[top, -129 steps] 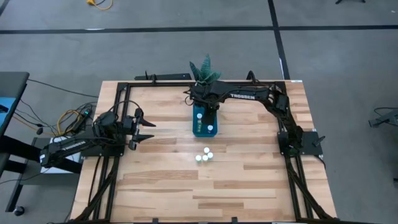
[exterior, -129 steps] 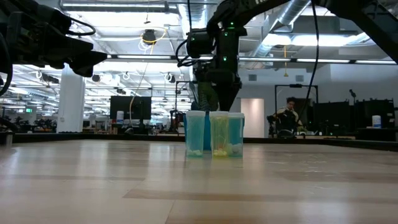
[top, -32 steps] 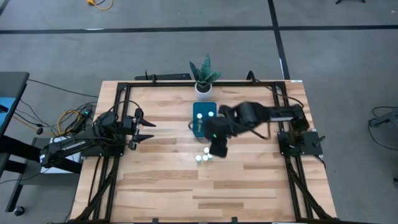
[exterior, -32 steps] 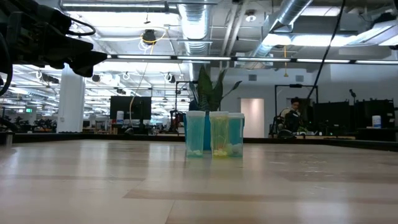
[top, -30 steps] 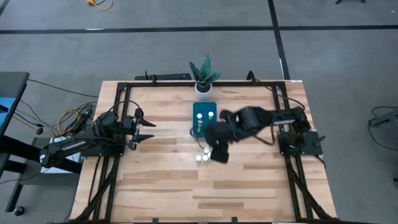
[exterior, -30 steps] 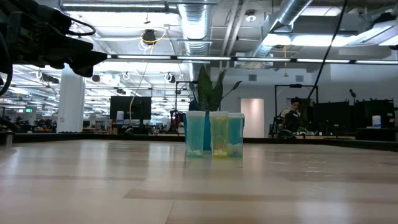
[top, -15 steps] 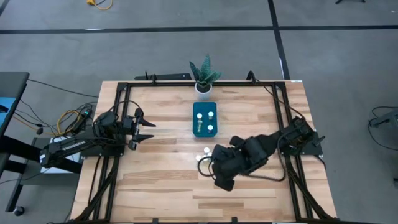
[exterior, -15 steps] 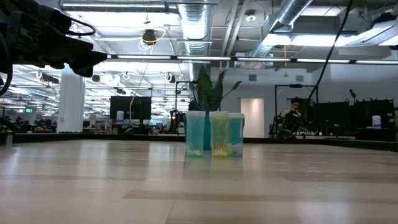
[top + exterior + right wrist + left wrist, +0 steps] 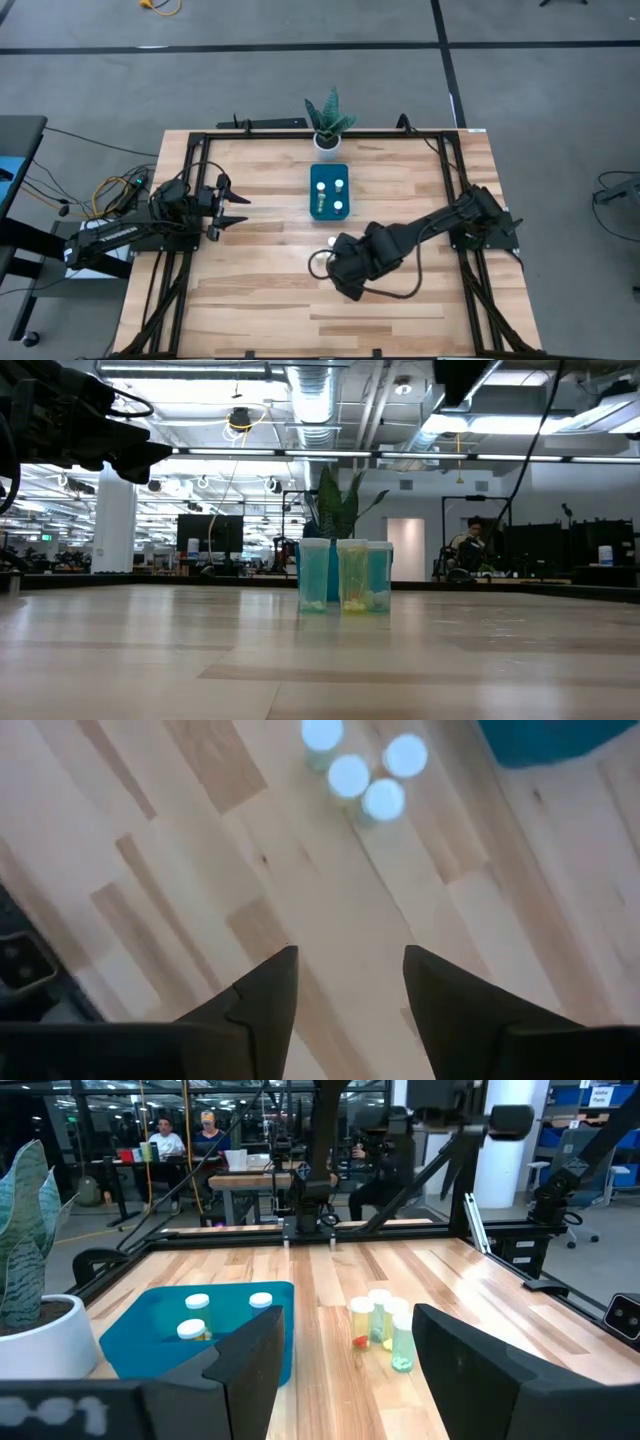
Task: Pick and place pill bottles into a basket
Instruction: Put the right blue tablet bottle into the bin
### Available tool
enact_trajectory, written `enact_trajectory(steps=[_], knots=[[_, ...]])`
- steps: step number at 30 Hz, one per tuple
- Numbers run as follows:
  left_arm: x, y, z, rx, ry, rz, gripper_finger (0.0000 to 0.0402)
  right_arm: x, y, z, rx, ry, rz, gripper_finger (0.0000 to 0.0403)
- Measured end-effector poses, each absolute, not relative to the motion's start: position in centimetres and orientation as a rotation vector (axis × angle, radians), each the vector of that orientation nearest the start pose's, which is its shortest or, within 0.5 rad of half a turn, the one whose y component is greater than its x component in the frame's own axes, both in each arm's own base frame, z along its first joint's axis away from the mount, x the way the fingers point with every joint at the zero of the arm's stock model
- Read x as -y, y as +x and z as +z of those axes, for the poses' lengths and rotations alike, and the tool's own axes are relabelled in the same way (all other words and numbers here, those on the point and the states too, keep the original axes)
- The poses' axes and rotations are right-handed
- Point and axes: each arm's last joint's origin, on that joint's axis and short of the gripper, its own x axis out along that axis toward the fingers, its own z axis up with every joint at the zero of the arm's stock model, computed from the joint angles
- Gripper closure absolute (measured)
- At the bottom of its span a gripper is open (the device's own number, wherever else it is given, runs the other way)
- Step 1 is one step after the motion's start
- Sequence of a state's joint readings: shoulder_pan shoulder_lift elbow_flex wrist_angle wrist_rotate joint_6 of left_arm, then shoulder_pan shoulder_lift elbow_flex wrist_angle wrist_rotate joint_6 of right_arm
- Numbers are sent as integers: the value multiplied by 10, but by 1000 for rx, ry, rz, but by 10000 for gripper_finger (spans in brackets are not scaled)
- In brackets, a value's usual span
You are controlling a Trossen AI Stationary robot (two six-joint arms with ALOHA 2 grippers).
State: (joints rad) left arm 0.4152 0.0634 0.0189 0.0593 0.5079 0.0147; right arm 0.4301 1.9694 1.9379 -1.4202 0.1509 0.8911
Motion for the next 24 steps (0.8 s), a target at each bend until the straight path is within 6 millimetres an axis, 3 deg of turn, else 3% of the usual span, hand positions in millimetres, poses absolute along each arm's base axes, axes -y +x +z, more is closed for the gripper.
enact_trajectory(steps=[14,24], knots=[[-26,94,171,14,21,-92,189,-116,369,268,-1394,219,-270,193],[-26,94,171,14,21,-92,189,-109,372,249,-1425,85,-89,190]])
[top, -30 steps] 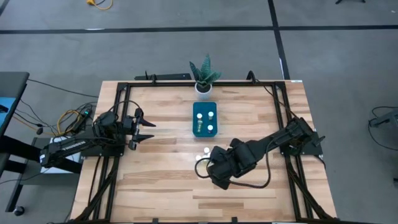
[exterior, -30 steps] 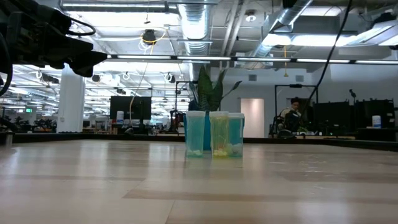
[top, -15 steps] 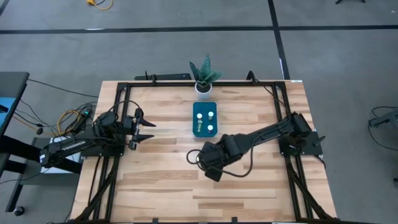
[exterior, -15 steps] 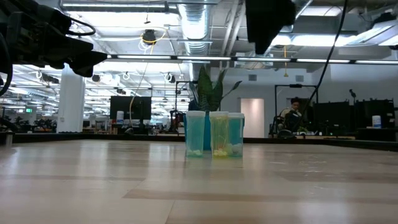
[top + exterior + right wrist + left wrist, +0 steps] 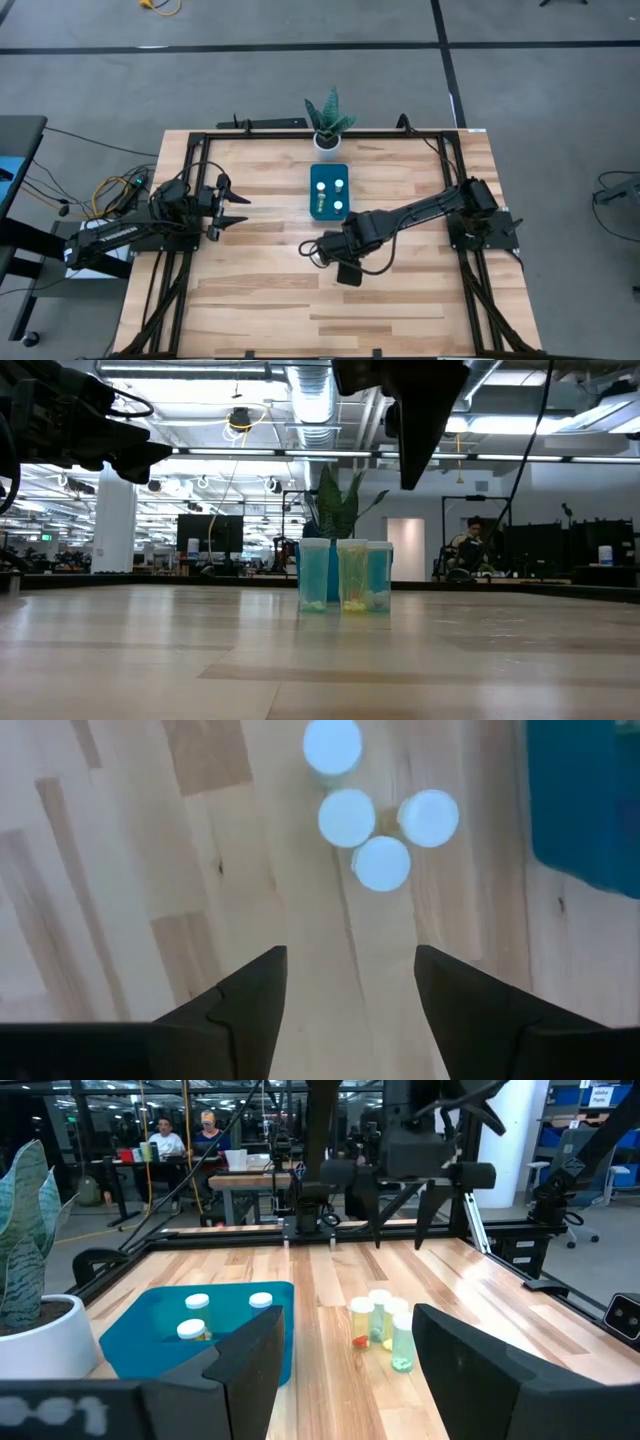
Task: Pick and place pill bottles into a basket
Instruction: Put the right blue tablet bottle into the bin
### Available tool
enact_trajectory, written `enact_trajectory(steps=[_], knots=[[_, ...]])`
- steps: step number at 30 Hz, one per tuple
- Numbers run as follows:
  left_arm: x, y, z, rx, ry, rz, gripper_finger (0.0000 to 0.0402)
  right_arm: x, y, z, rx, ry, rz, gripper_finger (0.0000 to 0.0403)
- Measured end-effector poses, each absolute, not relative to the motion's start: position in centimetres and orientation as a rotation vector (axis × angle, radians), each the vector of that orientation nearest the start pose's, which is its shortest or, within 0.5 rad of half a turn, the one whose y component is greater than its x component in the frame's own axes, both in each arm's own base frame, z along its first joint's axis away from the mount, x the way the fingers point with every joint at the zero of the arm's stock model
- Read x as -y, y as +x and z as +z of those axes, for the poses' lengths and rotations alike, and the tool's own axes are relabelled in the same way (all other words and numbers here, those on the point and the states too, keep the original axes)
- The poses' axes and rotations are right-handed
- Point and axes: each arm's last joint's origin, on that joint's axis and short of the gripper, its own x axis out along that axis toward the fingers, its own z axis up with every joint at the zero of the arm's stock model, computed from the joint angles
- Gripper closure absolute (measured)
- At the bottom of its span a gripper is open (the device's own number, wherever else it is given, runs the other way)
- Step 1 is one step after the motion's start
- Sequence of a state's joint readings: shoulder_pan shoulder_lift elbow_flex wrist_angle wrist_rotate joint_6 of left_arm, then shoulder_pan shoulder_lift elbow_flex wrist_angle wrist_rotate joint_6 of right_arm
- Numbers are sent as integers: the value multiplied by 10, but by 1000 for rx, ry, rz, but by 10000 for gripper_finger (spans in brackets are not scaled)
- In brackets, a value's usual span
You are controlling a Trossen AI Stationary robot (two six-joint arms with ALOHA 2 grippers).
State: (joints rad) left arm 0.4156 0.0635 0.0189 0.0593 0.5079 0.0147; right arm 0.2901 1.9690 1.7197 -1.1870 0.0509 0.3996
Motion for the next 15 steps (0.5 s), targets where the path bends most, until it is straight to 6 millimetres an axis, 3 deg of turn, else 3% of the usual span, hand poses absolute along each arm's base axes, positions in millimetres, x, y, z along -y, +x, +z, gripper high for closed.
enact_trajectory(steps=[15], knots=[[-26,94,171,14,21,-92,189,-93,373,225,-1443,56,-78,193]])
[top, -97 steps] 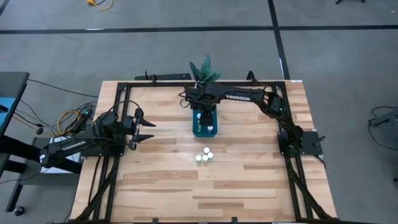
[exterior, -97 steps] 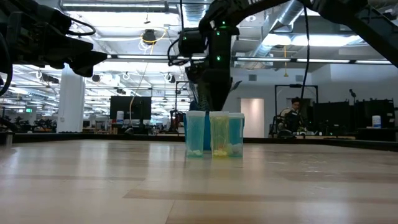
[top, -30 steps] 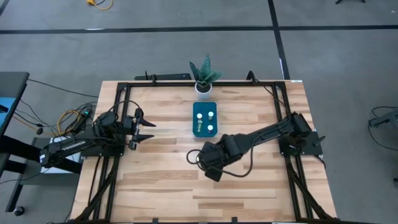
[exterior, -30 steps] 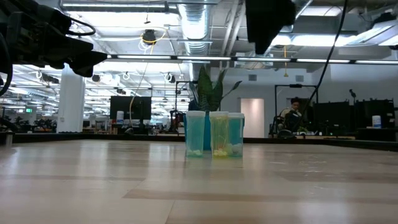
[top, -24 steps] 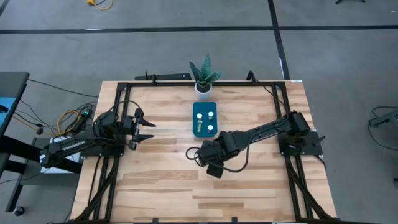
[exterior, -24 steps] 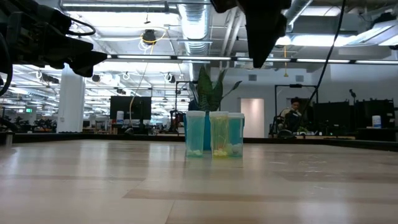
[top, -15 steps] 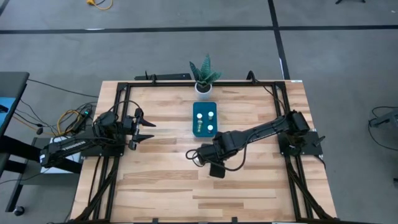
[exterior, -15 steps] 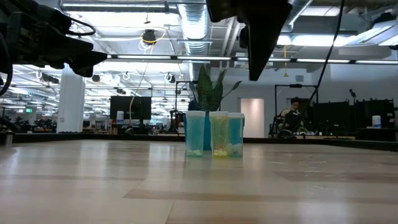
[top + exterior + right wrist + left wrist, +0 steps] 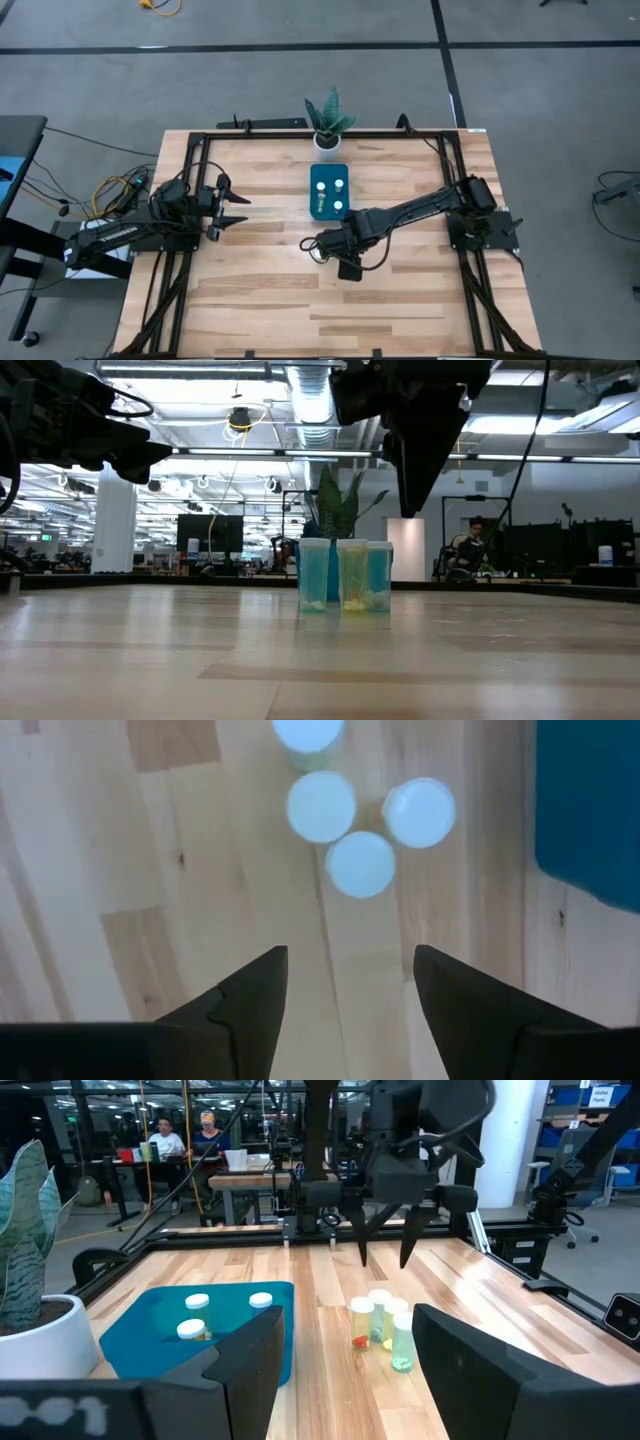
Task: Pick and place pill bottles into a basket
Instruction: Put the right blue tablet bottle into the bin
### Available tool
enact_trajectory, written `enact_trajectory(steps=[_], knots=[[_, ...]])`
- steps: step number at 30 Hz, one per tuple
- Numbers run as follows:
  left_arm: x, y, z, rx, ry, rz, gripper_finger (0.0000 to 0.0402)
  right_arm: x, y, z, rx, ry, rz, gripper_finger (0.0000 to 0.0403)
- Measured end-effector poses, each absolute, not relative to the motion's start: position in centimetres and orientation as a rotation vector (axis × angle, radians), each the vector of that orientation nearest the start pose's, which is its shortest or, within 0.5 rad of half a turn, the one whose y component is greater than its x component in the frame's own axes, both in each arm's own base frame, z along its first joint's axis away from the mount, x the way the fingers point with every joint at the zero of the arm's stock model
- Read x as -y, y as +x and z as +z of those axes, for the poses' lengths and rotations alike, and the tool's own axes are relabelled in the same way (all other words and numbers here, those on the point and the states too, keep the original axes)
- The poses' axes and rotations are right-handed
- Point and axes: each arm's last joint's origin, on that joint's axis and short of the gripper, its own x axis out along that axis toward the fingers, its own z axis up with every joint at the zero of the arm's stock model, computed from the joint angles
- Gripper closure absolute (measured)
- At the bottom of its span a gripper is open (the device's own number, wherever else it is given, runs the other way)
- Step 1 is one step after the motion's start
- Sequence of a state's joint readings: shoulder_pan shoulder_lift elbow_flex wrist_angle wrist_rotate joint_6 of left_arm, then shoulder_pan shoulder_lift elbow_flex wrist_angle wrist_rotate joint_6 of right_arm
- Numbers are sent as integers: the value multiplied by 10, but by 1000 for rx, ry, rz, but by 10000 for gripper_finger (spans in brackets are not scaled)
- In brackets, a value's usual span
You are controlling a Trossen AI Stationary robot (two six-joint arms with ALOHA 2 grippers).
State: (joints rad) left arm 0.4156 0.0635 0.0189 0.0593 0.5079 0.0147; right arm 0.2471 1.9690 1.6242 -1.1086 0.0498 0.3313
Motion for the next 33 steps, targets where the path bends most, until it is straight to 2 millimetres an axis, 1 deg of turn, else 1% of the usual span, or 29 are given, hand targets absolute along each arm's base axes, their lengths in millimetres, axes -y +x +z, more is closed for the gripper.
enact_trajectory(steps=[9,14,24,33], knots=[[-26,94,171,14,21,-92,189,-82,375,213,-1442,76,-98,194],[-26,94,171,14,21,-92,189,-80,381,198,-1483,90,-95,195],[-26,94,171,14,21,-93,189,-79,382,197,-1484,97,-64,198],[-26,94,171,14,21,-92,189,-78,387,198,-1439,88,-37,200]])
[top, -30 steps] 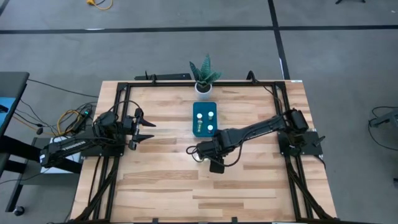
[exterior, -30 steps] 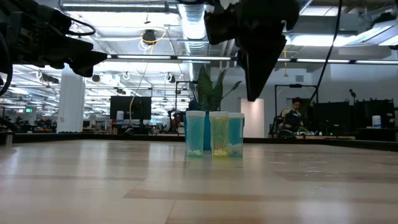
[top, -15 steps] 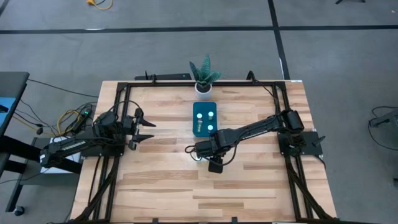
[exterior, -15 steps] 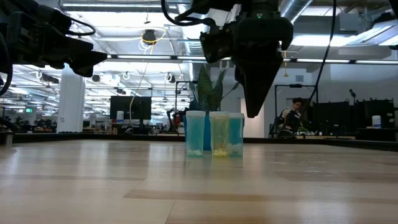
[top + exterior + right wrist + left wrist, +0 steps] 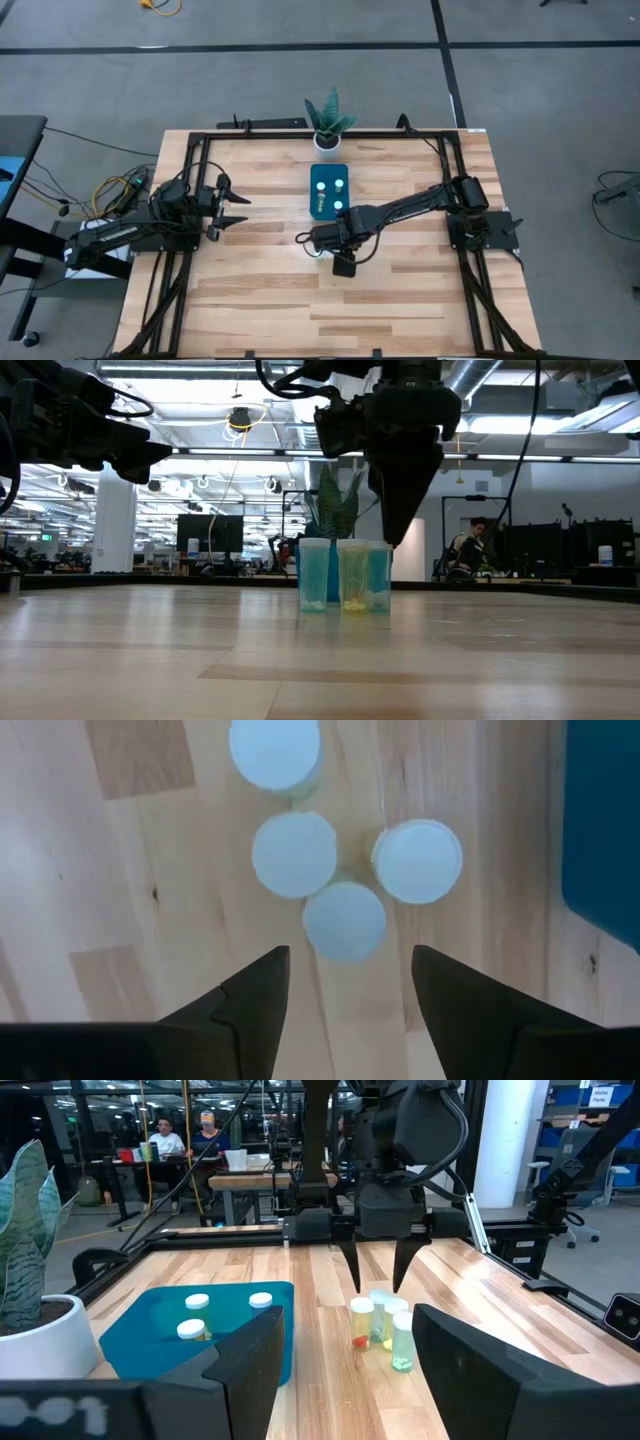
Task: Pick and place pill bottles into a basket
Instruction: Put the right blue tablet bottle into the bin
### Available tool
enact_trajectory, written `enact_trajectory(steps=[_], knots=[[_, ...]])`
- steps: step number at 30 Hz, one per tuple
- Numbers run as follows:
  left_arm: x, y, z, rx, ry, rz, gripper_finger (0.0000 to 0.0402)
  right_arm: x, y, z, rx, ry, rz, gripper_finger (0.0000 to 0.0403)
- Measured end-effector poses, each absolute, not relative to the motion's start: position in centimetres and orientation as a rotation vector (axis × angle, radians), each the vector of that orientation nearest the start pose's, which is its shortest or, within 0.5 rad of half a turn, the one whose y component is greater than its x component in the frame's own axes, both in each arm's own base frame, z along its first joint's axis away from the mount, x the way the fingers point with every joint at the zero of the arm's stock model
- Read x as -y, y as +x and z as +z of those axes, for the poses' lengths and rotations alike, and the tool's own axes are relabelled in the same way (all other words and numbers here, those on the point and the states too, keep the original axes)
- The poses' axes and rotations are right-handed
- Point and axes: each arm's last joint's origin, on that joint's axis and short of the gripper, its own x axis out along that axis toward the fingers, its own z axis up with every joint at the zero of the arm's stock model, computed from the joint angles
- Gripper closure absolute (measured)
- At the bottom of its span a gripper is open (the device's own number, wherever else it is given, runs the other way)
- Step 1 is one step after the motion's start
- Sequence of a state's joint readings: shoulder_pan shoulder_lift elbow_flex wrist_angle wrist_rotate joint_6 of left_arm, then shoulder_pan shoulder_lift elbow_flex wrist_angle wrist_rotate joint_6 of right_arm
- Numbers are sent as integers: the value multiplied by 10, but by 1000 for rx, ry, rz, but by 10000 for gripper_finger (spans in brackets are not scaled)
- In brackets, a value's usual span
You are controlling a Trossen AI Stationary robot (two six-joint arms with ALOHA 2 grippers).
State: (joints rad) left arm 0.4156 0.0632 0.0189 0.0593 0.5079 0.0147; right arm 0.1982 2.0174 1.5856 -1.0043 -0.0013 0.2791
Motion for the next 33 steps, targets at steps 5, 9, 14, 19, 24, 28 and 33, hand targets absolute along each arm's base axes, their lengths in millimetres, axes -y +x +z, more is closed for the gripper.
enact_trajectory(steps=[5,9,14,19,24,28,33], knots=[[-26,94,171,14,21,-92,189,-78,389,198,-1417,86,-28,200],[-26,94,171,14,21,-92,189,-79,391,198,-1399,74,-11,202],[-26,94,171,14,21,-92,189,-79,392,199,-1388,75,-8,203],[-26,94,171,14,21,-92,189,-79,392,199,-1389,57,5,203],[-26,94,171,14,21,-93,189,-79,392,199,-1390,53,8,203],[-26,94,171,14,21,-92,189,-79,392,199,-1390,56,1,203],[-26,94,171,14,21,-92,189,-78,392,199,-1390,55,-2,204]])
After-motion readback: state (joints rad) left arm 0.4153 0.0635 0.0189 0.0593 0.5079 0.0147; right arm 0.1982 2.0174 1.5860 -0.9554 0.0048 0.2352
